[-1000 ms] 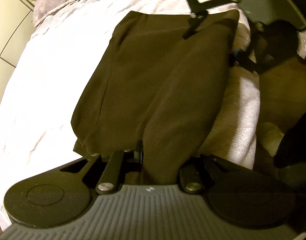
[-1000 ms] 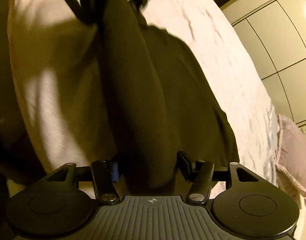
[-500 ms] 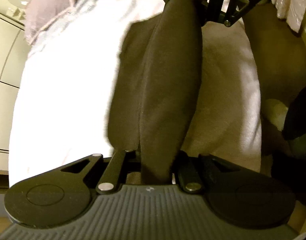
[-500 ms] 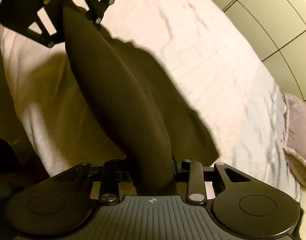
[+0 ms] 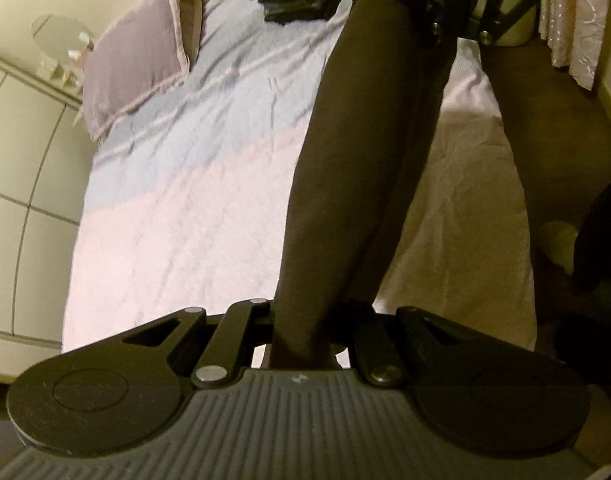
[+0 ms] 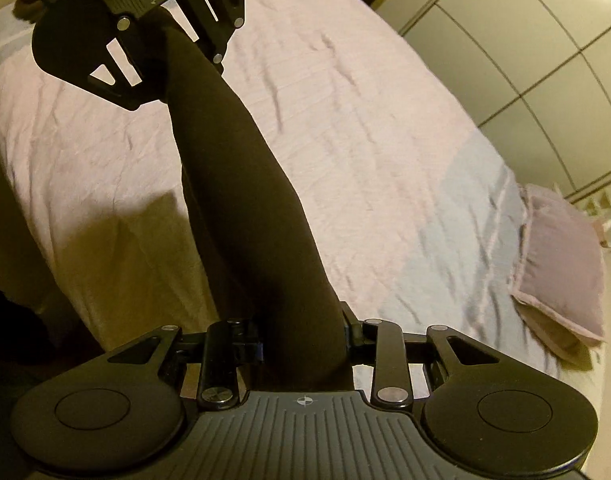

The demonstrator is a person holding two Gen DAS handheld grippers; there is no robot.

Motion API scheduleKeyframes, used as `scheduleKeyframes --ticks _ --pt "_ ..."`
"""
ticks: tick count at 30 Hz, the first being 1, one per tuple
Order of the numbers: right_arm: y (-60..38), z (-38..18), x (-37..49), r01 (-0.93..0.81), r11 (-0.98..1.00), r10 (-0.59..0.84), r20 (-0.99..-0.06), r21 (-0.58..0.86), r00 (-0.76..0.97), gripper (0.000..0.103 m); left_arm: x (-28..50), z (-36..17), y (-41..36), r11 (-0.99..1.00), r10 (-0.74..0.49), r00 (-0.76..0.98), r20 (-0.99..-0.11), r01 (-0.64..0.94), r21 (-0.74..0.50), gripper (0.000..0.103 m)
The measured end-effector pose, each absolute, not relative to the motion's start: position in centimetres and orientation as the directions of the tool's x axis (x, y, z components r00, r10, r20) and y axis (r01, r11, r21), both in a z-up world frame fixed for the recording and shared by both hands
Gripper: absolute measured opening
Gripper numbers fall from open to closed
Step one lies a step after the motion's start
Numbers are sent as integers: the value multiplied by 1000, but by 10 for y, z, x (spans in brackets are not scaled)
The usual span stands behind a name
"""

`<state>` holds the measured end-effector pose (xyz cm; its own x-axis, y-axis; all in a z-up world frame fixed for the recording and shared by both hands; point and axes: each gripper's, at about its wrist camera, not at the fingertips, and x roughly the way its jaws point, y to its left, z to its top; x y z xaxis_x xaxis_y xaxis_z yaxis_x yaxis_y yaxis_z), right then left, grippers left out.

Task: Fold clothes
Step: 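Carry the hanging sweater with both grippers toward the dark clothes stack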

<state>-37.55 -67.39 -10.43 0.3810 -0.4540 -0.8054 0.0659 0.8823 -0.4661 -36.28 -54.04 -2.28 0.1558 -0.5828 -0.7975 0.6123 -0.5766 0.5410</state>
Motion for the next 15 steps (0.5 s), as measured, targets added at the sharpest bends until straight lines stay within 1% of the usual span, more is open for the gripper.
scheduleKeyframes --ticks 6,10,15 --pt "-664 -73 -381 124 852 -515 -774 -508 368 32 -365 2 -540 -587 -637 130 -759 556 588 10" --pt "-659 -61 -385 161 836 -545 -762 -524 350 32 -369 7 -546 -599 -661 102 -743 525 605 10" --pt "-659 -55 -399 203 826 -563 -761 -525 322 32 -383 6 -559 -635 -665 64 -744 476 608 10"
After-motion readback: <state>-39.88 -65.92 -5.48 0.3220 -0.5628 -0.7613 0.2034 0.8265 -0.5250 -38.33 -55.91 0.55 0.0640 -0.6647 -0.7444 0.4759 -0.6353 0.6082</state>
